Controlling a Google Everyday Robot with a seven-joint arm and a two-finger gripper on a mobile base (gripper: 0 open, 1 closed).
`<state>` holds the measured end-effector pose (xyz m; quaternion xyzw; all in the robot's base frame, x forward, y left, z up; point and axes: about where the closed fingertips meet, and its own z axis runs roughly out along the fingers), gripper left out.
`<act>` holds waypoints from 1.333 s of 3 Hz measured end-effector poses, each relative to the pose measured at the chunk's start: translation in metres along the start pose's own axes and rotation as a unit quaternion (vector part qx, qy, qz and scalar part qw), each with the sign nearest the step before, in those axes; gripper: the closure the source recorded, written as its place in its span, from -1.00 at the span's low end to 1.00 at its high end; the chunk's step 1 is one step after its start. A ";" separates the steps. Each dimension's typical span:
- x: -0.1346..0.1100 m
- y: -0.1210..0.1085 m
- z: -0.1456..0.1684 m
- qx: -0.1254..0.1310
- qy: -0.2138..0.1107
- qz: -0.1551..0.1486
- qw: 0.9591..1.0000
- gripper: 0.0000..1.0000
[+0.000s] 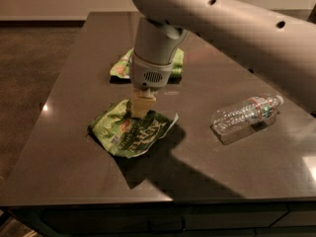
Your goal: Move green jalapeno chip bag near green rice chip bag
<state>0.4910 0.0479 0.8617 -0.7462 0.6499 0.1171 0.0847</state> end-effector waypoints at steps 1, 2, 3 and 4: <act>0.018 -0.023 -0.014 0.001 -0.013 0.044 0.999 1.00; 0.052 -0.057 -0.032 0.010 -0.027 0.112 0.993 1.00; 0.088 -0.086 -0.048 0.024 -0.040 0.173 0.984 1.00; 0.114 -0.102 -0.060 0.044 -0.044 0.217 0.974 0.65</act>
Offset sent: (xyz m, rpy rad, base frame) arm 0.1171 -0.0979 0.0265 0.0610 0.0840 -0.4004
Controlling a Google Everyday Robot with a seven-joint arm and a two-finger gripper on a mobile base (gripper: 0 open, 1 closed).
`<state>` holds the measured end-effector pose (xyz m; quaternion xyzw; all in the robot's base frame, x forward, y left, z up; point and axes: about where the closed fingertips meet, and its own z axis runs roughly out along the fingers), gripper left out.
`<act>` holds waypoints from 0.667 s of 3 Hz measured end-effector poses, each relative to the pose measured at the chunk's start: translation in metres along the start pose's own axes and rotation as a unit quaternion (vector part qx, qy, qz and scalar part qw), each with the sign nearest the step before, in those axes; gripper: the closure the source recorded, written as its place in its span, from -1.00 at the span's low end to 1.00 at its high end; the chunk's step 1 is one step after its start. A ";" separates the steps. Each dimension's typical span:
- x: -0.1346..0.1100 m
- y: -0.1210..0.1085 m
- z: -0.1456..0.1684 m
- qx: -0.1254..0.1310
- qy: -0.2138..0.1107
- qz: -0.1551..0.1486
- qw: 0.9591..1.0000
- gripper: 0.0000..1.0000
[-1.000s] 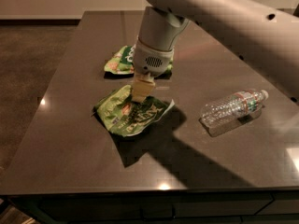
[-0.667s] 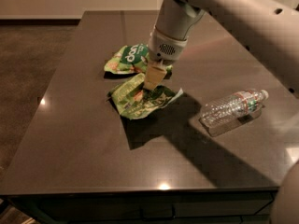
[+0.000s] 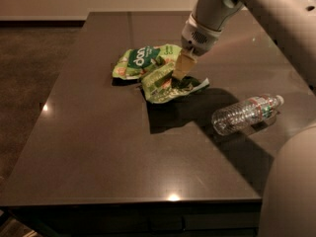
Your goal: Move green jalapeno chip bag near green rice chip bag
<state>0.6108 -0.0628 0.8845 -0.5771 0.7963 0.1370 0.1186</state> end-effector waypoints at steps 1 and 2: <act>0.013 -0.007 -0.006 0.011 0.000 0.020 1.000 0.20; 0.010 -0.009 -0.004 0.014 -0.003 0.019 1.000 -0.26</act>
Offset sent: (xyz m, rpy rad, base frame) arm 0.0022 -0.0138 0.0010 -0.0050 -0.0053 -0.0395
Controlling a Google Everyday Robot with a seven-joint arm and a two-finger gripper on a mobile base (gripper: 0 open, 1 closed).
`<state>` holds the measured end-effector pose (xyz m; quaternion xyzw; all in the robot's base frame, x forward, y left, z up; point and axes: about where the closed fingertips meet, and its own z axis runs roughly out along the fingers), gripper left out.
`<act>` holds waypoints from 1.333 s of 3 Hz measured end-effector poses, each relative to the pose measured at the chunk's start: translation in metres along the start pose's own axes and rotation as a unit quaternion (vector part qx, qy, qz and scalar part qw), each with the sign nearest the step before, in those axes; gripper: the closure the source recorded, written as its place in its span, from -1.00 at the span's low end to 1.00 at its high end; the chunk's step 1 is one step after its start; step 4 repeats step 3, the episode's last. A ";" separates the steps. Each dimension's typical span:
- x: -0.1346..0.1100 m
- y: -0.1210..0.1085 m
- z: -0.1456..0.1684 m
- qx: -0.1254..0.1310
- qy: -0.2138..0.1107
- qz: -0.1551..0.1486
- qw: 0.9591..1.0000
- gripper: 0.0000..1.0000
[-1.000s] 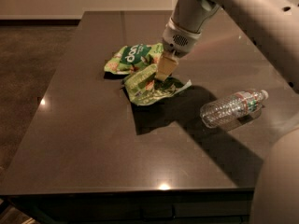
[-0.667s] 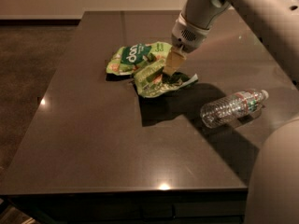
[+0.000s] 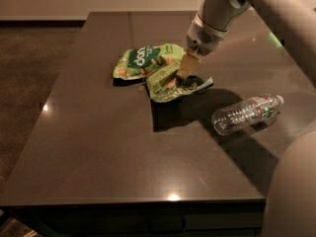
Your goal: Move green jalapeno chip bag near green rice chip bag
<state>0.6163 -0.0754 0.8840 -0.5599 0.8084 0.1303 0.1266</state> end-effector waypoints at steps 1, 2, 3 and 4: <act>-0.002 -0.002 0.002 0.002 -0.003 0.000 1.000 -0.74; -0.005 -0.004 0.005 0.004 -0.006 -0.001 1.000 -1.00; -0.005 -0.004 0.005 0.004 -0.006 -0.001 1.000 -1.00; -0.005 -0.004 0.005 0.004 -0.006 -0.001 1.000 -1.00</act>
Offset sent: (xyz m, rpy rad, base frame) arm 0.0025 0.0020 -0.0014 0.0040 -0.0057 -0.0014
